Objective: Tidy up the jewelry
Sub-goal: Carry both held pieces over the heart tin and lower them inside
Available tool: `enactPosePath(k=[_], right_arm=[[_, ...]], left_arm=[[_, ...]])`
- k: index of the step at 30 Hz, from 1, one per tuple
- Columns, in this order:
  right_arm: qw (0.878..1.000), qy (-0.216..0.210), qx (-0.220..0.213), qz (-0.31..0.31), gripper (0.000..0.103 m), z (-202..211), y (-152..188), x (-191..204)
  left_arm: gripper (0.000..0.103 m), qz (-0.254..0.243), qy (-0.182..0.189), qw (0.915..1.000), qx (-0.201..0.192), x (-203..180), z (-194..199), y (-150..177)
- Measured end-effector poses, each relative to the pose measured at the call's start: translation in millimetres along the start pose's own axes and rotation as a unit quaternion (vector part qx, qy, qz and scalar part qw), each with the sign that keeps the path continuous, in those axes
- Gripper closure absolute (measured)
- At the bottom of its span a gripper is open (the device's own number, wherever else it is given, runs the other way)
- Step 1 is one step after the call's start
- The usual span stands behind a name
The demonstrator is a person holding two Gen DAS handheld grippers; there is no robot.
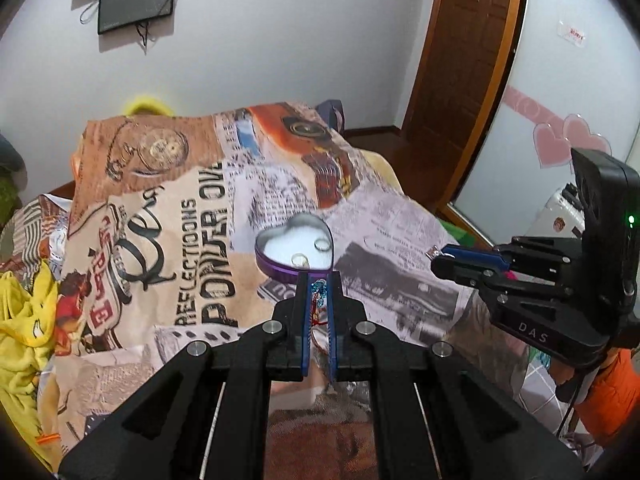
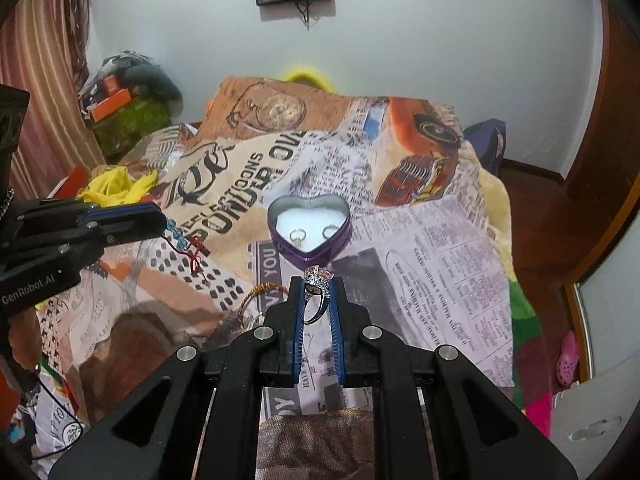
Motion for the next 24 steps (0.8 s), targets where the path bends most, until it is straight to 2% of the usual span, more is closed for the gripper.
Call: enactPosePath(k=[12,24], right_arm=[[1.000,0.003,-0.030,0.003,0.092,-2,-26,-2],[0.999,-0.002,-0.035,-0.009,0.092,-29,-47,-12]], left_arm=[[0.098,0.010,0.004,0.9996,-0.027,4,-6,-31],[0.098,0.019,0.002,0.9996,-0.021,16,-44,-49]])
Point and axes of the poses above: each gripper's, at about its wrist camera, not at the fingertips, and z roughly against the way its jaws point, x to its left, y to its underside, the point moved 5 cm from there along -z, roughly the way its jaws point, and after that the axes turned 5 degrees about z, right-handed, at the moved point
